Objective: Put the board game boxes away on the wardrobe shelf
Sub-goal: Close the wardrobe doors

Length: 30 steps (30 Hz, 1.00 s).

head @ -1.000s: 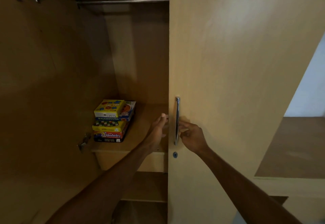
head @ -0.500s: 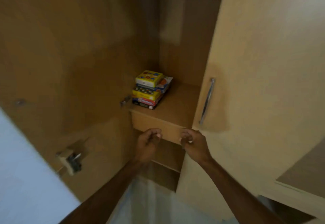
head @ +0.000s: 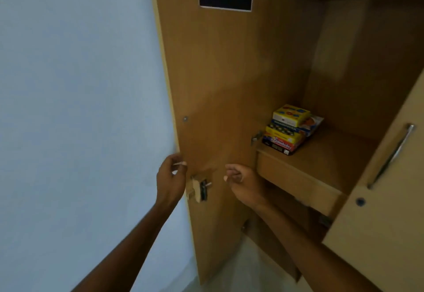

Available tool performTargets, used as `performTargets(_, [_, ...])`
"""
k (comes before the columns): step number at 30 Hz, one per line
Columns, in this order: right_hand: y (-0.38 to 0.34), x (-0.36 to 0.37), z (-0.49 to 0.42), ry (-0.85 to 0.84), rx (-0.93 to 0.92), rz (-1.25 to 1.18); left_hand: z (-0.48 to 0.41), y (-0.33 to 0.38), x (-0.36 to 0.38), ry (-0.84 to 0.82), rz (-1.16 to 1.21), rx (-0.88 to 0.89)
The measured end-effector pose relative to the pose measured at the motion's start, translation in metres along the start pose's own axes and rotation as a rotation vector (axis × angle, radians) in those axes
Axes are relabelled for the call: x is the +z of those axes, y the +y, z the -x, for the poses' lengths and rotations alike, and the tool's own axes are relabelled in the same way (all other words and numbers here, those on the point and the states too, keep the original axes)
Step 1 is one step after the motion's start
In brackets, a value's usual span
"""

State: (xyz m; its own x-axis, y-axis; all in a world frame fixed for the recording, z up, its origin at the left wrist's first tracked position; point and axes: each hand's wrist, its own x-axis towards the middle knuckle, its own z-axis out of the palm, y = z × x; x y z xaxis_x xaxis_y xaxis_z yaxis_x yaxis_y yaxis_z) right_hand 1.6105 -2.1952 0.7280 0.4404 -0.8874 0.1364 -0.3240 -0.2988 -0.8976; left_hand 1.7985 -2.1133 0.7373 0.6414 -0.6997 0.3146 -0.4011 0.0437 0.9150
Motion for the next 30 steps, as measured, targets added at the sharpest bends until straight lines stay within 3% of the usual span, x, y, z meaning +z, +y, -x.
performTargets(10, [-0.024,0.028,-0.012,0.169,0.013,-0.022,-0.045,0.004,-0.005,-0.089,0.209,0.008])
performTargets(16, [-0.017,0.025,0.019,0.311,0.055,-0.01,-0.024,0.013,0.007,-0.433,0.33,0.167])
performTargets(19, [-0.014,0.008,0.042,0.445,0.033,0.028,-0.02,0.027,0.033,-0.475,0.347,0.197])
performTargets(24, [-0.002,-0.024,0.067,0.704,0.105,0.25,-0.007,0.046,0.088,-0.725,0.323,0.249])
performTargets(30, [0.021,-0.076,0.082,0.92,0.243,0.554,0.01,0.066,0.159,-0.843,0.318,0.317])
